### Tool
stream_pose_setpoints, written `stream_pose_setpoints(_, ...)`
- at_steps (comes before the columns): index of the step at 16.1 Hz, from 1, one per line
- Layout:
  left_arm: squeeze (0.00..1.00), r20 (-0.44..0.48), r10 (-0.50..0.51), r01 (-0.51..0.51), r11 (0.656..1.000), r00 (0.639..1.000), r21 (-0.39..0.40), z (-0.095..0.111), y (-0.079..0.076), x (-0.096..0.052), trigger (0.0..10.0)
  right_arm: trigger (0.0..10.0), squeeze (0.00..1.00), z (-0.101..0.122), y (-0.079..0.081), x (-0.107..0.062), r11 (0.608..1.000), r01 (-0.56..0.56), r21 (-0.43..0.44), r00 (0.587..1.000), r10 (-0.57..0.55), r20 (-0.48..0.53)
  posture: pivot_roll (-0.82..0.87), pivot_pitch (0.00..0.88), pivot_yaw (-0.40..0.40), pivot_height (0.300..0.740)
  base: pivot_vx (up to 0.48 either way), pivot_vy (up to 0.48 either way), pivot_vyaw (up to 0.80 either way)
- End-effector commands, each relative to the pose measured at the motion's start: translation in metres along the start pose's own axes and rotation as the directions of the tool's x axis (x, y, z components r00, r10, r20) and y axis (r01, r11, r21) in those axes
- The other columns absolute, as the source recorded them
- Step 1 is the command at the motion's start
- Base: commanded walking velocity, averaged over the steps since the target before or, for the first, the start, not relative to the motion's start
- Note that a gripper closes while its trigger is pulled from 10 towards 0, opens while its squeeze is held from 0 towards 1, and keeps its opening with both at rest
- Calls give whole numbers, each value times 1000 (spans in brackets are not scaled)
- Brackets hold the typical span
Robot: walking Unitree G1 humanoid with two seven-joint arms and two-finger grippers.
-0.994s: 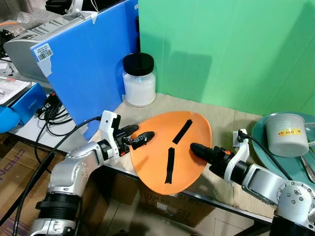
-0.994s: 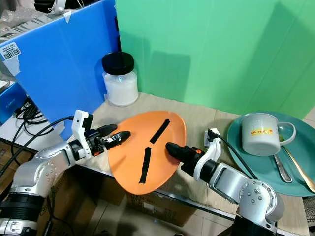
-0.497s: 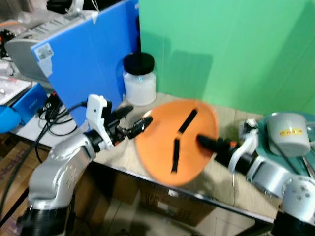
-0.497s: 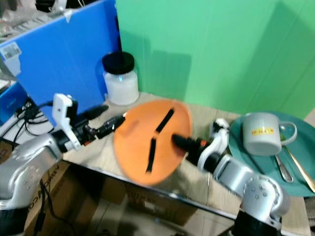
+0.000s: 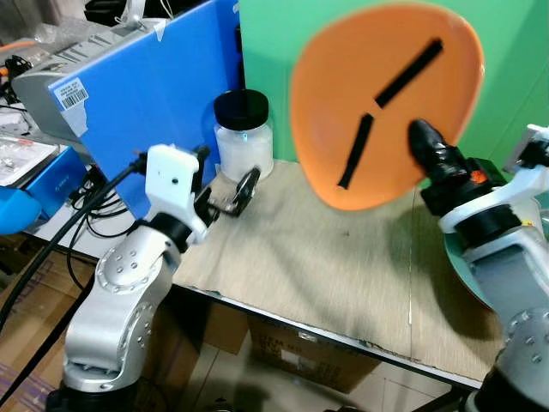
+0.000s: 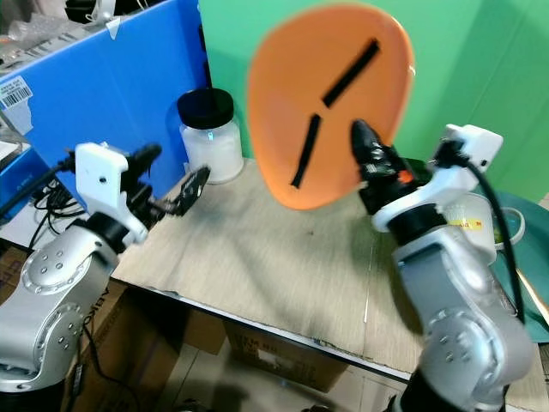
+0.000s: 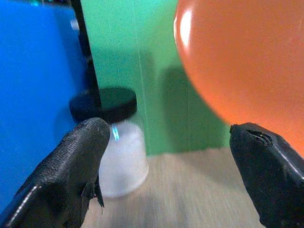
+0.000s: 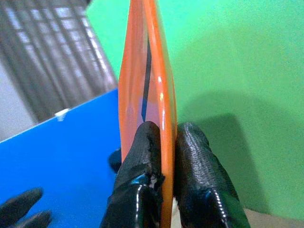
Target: Setting the table
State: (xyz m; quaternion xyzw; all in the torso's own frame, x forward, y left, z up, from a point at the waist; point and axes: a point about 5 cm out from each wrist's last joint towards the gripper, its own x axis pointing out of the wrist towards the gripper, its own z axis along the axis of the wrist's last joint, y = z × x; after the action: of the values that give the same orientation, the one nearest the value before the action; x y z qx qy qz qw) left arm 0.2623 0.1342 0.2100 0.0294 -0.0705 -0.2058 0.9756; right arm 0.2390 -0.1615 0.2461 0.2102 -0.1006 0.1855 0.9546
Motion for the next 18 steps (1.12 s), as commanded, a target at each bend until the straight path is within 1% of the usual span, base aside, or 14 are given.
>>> stream_pose_setpoints(1,0,28,26,-28,998,999,48,7,1,0,10000,10000,0,6,13,-1,999,-39,-27,997,40,64,82,0,70,740,0,0,0)
stream_pose_setpoints(2,0,45,47,-50,997,998,63,9,2,-1,10000,10000,0,1,14,-1,996,-6,-87,999,11,52,81,0,70,740,0,0,0)
stream_pose_setpoints(3,0,44,73,-74,997,996,18,7,3,-3,10000,10000,0,-2,15,-1,995,6,-97,997,1,73,80,0,70,740,0,0,0)
stream_pose_setpoints(4,0,48,82,-82,996,996,15,7,3,-4,10000,10000,0,-4,18,-1,997,2,-80,996,6,91,80,0,71,740,0,0,0)
stream_pose_setpoints(5,0,66,87,-89,996,994,24,8,1,-6,10000,10000,0,-6,23,-1,994,-7,-106,996,17,91,82,0,69,740,0,0,0)
stream_pose_setpoints(6,0,87,81,-86,995,993,50,11,-1,-7,10000,10000,0,-6,27,0,985,-29,-168,995,45,91,85,0,63,740,0,0,0)
stream_pose_setpoints(7,0,88,87,-95,992,992,87,11,-1,-6,10000,10000,0,-9,28,2,977,-24,-210,997,39,68,85,0,66,740,0,0,0)
stream_pose_setpoints(8,0,87,93,-101,990,992,97,12,0,-5,10000,10000,0,-10,28,3,973,-12,-229,998,26,59,85,0,68,740,0,0,-788)
stream_pose_setpoints(11,0,90,98,-108,988,991,110,13,3,-6,10000,10000,0,-4,29,3,968,31,-249,996,-9,91,87,0,63,740,0,0,-792)
stream_pose_setpoints(12,0,91,111,-121,987,990,108,12,6,-7,10000,10000,0,-1,33,5,973,18,-229,994,6,107,85,0,63,740,0,0,-788)
stream_pose_setpoints(13,0,97,112,-122,986,989,109,13,6,-6,10000,10000,0,-2,34,6,974,11,-227,994,14,109,85,0,63,740,0,0,-788)
stream_pose_setpoints(15,0,119,105,-118,986,987,115,18,5,-4,10000,10000,0,-2,33,7,977,28,-213,992,-2,123,93,0,60,740,0,0,-788)
stream_pose_setpoints(18,0,122,121,-134,985,985,107,19,6,-2,10000,10000,0,4,37,9,976,40,-216,988,-6,153,94,0,62,740,0,0,-788)
